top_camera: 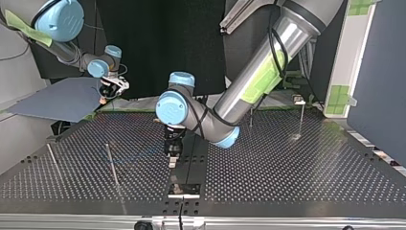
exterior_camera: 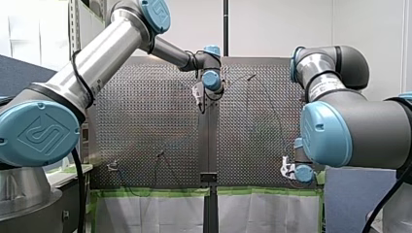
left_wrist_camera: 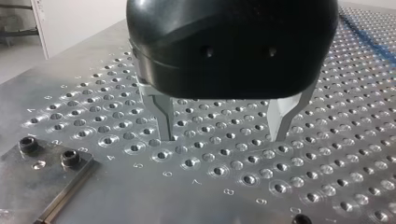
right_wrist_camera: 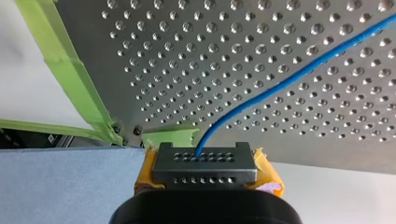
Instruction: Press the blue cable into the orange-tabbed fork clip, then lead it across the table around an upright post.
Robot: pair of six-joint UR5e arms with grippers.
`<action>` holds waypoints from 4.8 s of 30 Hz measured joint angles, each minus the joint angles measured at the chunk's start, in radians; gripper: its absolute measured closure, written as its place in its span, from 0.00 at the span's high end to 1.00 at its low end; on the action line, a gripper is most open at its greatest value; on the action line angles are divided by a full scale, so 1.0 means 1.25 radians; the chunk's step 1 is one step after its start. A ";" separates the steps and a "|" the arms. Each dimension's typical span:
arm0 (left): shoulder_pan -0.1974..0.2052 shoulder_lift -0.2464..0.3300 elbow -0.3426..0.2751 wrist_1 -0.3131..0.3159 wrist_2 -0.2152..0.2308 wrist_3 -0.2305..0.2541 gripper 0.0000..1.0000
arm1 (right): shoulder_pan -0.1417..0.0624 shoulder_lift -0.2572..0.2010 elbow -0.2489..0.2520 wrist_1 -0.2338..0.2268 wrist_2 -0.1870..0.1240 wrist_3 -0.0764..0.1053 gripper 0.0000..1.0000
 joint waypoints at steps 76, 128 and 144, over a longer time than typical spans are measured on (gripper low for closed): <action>-0.087 0.143 0.011 -0.258 0.073 0.154 0.99 | -0.019 0.016 -0.011 0.011 -0.037 -0.002 0.00; -0.097 0.126 0.019 -0.207 0.100 0.176 0.99 | -0.018 0.017 -0.015 0.011 -0.055 0.002 0.00; -0.100 0.127 0.019 -0.209 0.100 0.190 0.99 | -0.019 0.016 -0.015 0.011 -0.055 0.002 0.00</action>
